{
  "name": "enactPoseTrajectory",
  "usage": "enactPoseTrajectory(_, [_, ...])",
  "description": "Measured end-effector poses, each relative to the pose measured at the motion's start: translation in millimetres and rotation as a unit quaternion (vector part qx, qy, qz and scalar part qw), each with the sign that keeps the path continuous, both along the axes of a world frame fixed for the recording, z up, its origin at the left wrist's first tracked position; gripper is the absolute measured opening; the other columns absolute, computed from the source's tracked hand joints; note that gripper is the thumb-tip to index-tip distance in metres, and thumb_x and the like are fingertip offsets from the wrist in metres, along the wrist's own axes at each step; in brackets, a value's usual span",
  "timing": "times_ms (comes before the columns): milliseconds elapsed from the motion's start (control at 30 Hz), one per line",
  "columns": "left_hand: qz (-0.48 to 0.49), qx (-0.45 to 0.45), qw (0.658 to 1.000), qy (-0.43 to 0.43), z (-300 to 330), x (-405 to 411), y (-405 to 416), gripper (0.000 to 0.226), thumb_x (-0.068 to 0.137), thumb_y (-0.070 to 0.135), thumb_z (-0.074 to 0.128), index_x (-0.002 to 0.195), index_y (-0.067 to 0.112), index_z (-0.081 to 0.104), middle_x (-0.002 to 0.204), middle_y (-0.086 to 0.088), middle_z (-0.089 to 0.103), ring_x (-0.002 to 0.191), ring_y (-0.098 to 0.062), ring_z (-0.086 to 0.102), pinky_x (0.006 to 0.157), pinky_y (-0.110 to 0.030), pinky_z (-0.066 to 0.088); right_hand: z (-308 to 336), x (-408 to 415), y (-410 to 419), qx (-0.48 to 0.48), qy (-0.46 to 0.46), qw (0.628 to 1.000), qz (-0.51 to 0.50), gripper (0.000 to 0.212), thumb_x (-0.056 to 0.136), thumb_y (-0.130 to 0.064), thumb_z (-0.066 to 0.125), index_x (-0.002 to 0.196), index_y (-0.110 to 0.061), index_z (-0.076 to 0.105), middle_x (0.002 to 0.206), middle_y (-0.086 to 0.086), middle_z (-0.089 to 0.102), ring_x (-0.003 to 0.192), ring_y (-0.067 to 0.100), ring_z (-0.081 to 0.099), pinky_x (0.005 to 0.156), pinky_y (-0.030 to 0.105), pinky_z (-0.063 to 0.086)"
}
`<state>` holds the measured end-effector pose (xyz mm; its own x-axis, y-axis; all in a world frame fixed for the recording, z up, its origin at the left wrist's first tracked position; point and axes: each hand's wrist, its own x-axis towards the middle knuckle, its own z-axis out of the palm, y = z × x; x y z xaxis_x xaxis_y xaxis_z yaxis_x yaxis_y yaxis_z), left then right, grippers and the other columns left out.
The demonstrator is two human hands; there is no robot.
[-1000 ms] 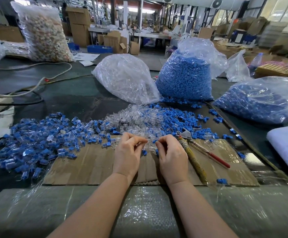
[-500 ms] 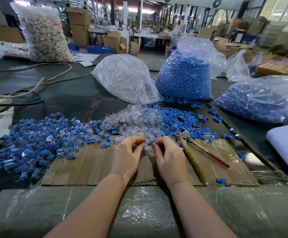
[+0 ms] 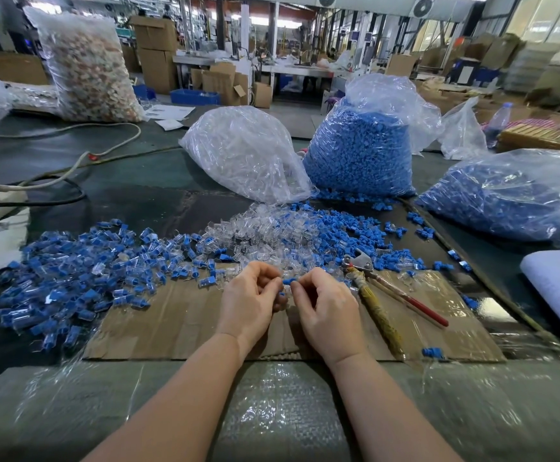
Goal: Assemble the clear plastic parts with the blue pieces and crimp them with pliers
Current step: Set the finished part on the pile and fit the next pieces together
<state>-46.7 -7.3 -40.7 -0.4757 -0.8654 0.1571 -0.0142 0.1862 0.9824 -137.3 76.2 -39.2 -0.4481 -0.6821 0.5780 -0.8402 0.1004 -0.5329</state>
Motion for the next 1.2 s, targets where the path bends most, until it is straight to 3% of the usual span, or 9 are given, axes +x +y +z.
enactPoseTrajectory(200, [-0.022, 0.006, 1.000, -0.002, 0.7, 0.4, -1.1, 0.020, 0.087, -0.002, 0.058, 0.080, 0.017, 0.056, 0.068, -0.004, 0.059, 0.053, -0.007, 0.062, 0.054, -0.019, 0.052, 1.0, 0.4, -1.9, 0.010, 0.012, 1.000, -0.017, 0.020, 0.082, -0.015, 0.065, 0.068, -0.015, 0.052, 0.061, -0.006, 0.050, 0.059, 0.021, 0.050, 0.062, 0.027, 0.032])
enactPoseTrajectory(367, [-0.043, 0.010, 0.999, -0.013, -0.7, 0.8, -2.6, 0.017, 0.087, -0.002, 0.058, 0.082, 0.015, 0.057, 0.070, -0.006, 0.059, 0.054, -0.005, 0.061, 0.054, -0.019, 0.052, -2.4, -1.5, -2.2, 0.038, 0.023, 0.999, -0.020, 0.018, 0.083, -0.019, 0.068, 0.070, -0.012, 0.058, 0.067, 0.003, 0.062, 0.066, 0.025, 0.056, 0.063, 0.027, 0.031])
enactPoseTrajectory(500, [-0.032, -0.004, 0.999, -0.016, -0.5, 2.2, -1.6, 0.020, 0.088, 0.000, 0.057, 0.085, 0.020, 0.058, 0.076, -0.007, 0.061, 0.061, -0.011, 0.061, 0.060, -0.022, 0.053, 1.0, 0.4, -0.1, 0.010, 0.015, 1.000, 0.005, 0.009, 0.083, -0.019, 0.069, 0.082, -0.012, 0.063, 0.079, 0.000, 0.064, 0.074, 0.020, 0.059, 0.068, 0.031, 0.044])
enactPoseTrajectory(633, [-0.047, -0.002, 0.999, -0.017, 2.0, 4.4, 0.1, 0.020, 0.090, 0.001, 0.055, 0.090, 0.021, 0.059, 0.080, -0.010, 0.063, 0.059, -0.008, 0.060, 0.058, -0.021, 0.053, 3.7, -1.0, 1.8, 0.014, 0.013, 0.999, 0.033, 0.019, 0.083, -0.013, 0.067, 0.101, -0.011, 0.066, 0.095, 0.000, 0.064, 0.089, 0.018, 0.060, 0.079, 0.026, 0.045])
enactPoseTrajectory(833, [-0.048, -0.011, 0.998, -0.034, 5.1, 4.2, 1.8, 0.019, 0.090, 0.003, 0.055, 0.090, 0.020, 0.062, 0.078, -0.006, 0.066, 0.056, 0.000, 0.059, 0.057, -0.017, 0.050, 5.5, -1.8, 2.9, 0.019, 0.019, 0.998, 0.049, 0.020, 0.082, -0.007, 0.066, 0.101, -0.011, 0.070, 0.092, 0.002, 0.064, 0.088, 0.019, 0.059, 0.079, 0.031, 0.049])
enactPoseTrajectory(1067, [-0.032, -0.022, 0.998, -0.040, 5.5, 2.6, 2.1, 0.011, 0.087, 0.003, 0.061, 0.089, 0.013, 0.063, 0.080, -0.015, 0.066, 0.067, -0.017, 0.061, 0.067, -0.033, 0.056, 5.1, -2.3, 2.1, 0.018, 0.016, 0.998, 0.053, 0.020, 0.082, -0.008, 0.066, 0.101, -0.012, 0.070, 0.090, 0.001, 0.063, 0.087, 0.018, 0.059, 0.078, 0.028, 0.047])
enactPoseTrajectory(1200, [-0.034, -0.013, 0.999, -0.039, 6.2, 1.6, 1.9, 0.013, 0.085, 0.003, 0.063, 0.084, 0.016, 0.061, 0.076, -0.011, 0.063, 0.066, -0.016, 0.059, 0.068, -0.033, 0.055, 6.4, -4.7, 2.7, 0.007, 0.013, 1.000, 0.016, 0.022, 0.080, -0.007, 0.067, 0.102, -0.008, 0.067, 0.094, 0.004, 0.063, 0.092, 0.021, 0.058, 0.085, 0.034, 0.047])
